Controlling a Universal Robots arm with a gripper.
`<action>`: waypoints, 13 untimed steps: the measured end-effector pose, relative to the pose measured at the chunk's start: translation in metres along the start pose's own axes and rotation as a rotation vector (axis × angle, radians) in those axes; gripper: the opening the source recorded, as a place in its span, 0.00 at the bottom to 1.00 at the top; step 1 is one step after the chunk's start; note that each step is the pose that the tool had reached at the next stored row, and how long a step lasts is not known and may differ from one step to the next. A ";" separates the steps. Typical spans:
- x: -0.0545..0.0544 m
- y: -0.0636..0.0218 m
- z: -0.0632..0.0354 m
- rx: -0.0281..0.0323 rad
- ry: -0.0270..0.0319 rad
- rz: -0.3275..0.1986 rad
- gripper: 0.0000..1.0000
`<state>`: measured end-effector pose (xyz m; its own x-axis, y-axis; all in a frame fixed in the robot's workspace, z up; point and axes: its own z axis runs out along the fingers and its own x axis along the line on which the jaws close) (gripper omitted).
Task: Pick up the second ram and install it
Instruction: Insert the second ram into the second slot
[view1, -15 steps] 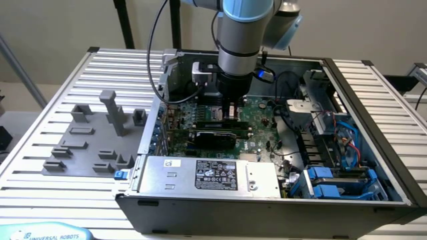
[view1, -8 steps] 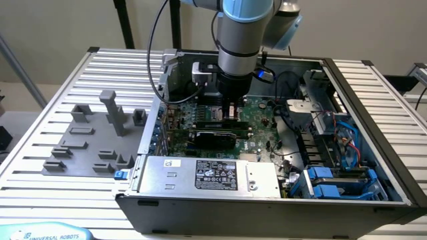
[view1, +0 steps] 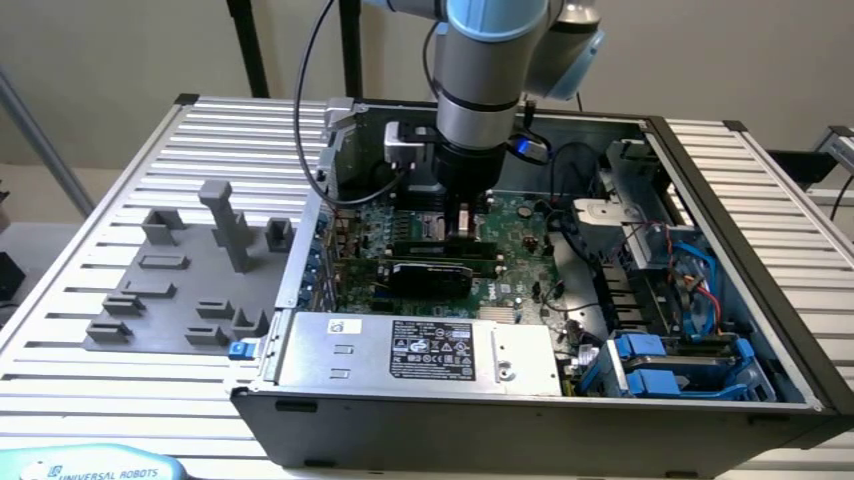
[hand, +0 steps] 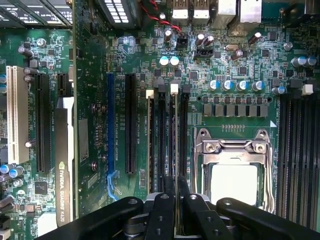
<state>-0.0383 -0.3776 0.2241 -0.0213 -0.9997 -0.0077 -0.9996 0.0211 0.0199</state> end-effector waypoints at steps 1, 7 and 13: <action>0.000 -0.0002 -0.0008 -0.0005 0.0000 0.000 0.14; 0.000 -0.0008 -0.0011 -0.0028 0.0002 0.000 0.14; 0.000 -0.0019 -0.0011 -0.0148 0.0004 0.000 0.14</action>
<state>-0.0364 -0.3776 0.2251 -0.0213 -0.9997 -0.0073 -0.9992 0.0211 0.0347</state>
